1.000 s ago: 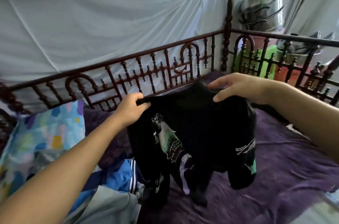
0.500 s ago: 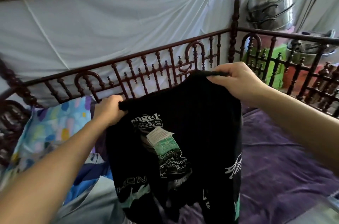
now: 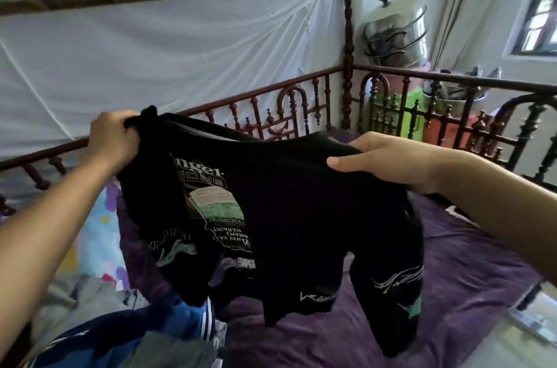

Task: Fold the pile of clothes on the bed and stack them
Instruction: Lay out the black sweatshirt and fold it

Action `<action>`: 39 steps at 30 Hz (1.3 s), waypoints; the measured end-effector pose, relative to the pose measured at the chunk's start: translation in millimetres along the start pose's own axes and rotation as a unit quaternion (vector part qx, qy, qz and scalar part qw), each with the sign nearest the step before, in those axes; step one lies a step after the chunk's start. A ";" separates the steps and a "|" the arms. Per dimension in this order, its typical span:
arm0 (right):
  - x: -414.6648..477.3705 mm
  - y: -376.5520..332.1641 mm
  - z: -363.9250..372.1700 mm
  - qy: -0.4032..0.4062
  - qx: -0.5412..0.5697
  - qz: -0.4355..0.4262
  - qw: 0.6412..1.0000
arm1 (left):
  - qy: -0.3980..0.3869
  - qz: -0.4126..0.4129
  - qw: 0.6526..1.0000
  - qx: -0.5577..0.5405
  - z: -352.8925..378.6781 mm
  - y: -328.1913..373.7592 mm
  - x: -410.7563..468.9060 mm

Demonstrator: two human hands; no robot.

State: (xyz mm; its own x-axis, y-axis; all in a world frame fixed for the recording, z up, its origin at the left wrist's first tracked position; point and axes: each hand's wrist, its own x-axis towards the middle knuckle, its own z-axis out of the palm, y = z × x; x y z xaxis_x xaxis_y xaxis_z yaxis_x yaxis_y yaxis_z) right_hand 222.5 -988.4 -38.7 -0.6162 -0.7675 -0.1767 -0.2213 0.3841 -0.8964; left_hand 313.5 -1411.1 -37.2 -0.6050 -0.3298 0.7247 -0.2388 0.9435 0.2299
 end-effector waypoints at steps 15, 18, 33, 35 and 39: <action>41.6 72.1 15.8 0.217 0.151 -0.090 0.960 | -0.102 -0.017 0.993 -0.059 147.8 46.1 54.3; 48.1 143.5 -0.7 0.298 0.081 -0.048 0.950 | -0.167 -0.051 0.983 -0.062 219.8 87.9 34.7; 81.0 561.2 -240.5 0.379 -0.053 0.245 0.891 | -0.343 -0.100 0.928 -0.106 619.3 385.2 -41.2; 89.8 601.9 -282.6 0.382 -0.059 0.276 0.880 | -0.350 -0.114 0.923 -0.113 662.8 423.5 -43.7; 111.7 677.3 -355.4 0.392 -0.111 0.314 0.858 | -0.366 -0.132 0.914 -0.115 738.0 481.6 -45.8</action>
State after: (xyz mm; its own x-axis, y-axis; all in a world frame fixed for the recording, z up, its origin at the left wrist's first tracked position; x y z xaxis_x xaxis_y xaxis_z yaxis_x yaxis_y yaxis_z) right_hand -264.9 -631.6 -521.1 -0.9663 0.1734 -0.1902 0.2547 0.7510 -0.6092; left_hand -334.4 -966.7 -439.1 -0.9156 -0.4017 0.0146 -0.3349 0.7824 0.5250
